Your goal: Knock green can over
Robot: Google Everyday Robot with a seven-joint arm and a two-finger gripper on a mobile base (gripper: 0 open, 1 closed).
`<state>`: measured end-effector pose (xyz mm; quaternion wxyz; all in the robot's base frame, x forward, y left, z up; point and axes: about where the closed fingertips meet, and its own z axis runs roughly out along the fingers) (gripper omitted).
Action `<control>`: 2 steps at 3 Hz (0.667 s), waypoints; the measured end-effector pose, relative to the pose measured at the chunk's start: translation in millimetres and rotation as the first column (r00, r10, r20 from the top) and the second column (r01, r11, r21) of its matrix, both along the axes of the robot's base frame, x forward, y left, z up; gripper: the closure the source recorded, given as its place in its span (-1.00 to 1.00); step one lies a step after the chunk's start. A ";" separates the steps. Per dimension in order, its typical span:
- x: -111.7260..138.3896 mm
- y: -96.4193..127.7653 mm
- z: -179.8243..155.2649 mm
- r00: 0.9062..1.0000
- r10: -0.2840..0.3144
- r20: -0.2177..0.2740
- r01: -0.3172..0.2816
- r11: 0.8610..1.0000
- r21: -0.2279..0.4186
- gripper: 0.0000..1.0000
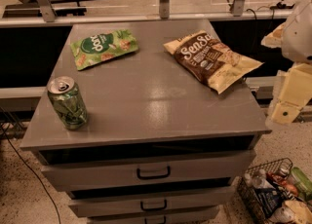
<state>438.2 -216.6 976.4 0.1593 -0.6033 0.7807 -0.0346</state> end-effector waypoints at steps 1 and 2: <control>0.0 0.0 0.0 1.000 0.000 0.000 0.000 1.000 0.000 -1.00; 8.7 22.2 -9.3 0.999 0.042 0.006 -0.042 0.997 0.066 -1.00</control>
Offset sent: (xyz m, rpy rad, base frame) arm 0.0236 0.0599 -0.0300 0.1842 0.0075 0.1177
